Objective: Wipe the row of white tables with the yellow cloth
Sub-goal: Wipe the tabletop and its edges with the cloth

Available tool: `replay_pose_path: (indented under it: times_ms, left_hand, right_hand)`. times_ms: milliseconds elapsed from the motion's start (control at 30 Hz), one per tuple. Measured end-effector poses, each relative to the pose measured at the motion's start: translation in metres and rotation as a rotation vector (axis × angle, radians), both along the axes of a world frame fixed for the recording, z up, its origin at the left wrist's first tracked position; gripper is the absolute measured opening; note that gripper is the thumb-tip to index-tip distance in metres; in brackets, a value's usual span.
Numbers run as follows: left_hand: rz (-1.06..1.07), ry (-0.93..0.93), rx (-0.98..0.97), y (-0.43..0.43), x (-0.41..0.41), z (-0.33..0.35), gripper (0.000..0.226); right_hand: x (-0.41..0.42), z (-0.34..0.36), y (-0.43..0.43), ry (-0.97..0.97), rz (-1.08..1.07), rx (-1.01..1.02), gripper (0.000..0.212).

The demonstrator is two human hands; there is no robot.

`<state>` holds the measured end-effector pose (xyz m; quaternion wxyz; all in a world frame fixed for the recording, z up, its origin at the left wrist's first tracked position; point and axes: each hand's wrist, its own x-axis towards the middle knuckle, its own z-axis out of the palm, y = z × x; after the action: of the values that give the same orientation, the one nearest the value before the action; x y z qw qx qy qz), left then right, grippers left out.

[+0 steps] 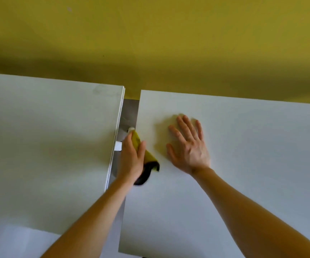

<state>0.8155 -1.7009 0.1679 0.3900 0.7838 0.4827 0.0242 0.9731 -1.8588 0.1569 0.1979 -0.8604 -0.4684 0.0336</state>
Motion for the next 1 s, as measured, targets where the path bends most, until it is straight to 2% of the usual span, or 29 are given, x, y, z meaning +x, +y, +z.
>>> replay_pose_path:
  times_ms: [167,267,367,467,567,633,733,833,900,1000]
  left_hand:
    - [-0.147,0.041,0.279,0.07,0.123,0.005,0.061]
    - [-0.288,0.056,0.499,0.087,0.126,0.017,0.055]
    - [-0.351,-0.027,0.649,0.079,0.108,0.041,0.055]
    - [-0.465,-0.119,0.615,0.055,0.113,0.068,0.064]
    - [-0.689,-0.034,0.542,0.033,0.115,0.064,0.08]
    - [-0.608,-0.035,0.527,0.028,0.097,0.047,0.073]
    - [-0.303,-0.05,0.481,0.023,0.058,0.013,0.057]
    - [-0.316,-0.023,0.485,0.009,0.034,-0.011,0.055]
    - [-0.341,-0.031,0.531,0.004,0.028,-0.017,0.056]
    - [-0.256,-0.035,0.561,0.001,0.025,-0.017,0.055]
  right_hand:
    - [0.0,-0.004,0.0,0.087,-0.037,0.105,0.058]
    - [-0.001,-0.005,0.002,0.104,-0.061,0.171,0.049]
    - [-0.002,-0.006,0.002,0.157,-0.092,0.251,0.042]
    - [0.002,0.009,0.0,0.353,-0.322,0.427,0.036]
    - [0.013,0.038,0.003,0.289,-0.525,0.536,0.034]
    - [0.021,0.051,0.013,0.227,-0.436,0.5,0.04]
    - [0.025,0.036,0.041,0.173,-0.162,0.192,0.063]
    - [0.025,0.016,0.061,0.042,-0.02,-0.046,0.088]
    - [0.035,0.019,0.072,-0.007,-0.034,-0.096,0.091]
    - [0.049,0.02,0.082,-0.008,-0.056,-0.057,0.09]
